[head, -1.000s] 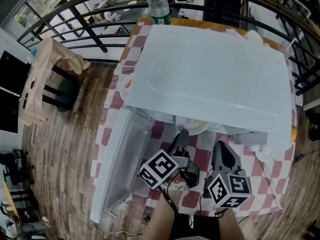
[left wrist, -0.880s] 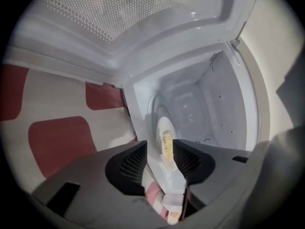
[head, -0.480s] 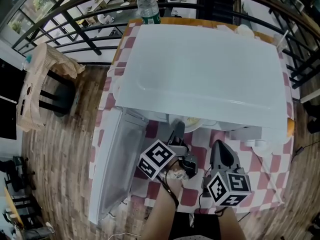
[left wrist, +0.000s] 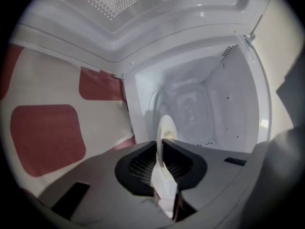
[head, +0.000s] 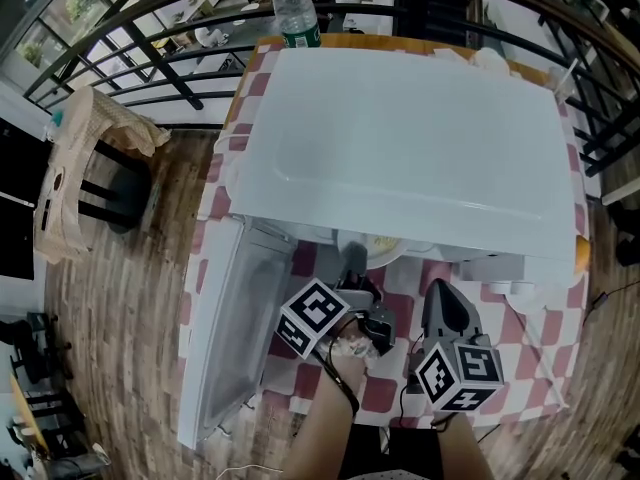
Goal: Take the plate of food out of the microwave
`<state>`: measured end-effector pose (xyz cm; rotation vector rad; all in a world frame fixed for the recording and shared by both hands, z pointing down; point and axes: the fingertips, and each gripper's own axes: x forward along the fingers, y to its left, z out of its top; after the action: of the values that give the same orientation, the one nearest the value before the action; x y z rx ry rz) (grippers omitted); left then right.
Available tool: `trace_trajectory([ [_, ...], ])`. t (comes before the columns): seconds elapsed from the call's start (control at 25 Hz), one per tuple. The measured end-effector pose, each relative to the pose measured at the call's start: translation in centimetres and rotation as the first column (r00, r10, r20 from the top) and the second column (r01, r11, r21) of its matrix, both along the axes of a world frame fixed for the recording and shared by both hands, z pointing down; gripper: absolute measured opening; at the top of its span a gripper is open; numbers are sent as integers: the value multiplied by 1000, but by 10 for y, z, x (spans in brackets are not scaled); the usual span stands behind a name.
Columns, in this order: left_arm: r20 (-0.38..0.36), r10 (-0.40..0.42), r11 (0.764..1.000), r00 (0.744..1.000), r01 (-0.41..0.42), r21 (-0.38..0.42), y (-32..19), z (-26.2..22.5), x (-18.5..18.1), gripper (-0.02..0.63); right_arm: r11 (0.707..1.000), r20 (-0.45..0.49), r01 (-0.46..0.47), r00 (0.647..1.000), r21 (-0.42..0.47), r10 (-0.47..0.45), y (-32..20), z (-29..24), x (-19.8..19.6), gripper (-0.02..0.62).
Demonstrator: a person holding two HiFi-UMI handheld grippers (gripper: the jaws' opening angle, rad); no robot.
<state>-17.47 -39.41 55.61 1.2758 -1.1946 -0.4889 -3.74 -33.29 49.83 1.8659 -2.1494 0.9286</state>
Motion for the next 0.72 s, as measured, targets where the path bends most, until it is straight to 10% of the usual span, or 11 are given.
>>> trace_trajectory([
  [0.72, -97, -17, 1000, 995, 14, -25, 42, -2, -4, 54, 1000, 7, 28, 1000, 14, -28, 7, -6, -16, -6],
])
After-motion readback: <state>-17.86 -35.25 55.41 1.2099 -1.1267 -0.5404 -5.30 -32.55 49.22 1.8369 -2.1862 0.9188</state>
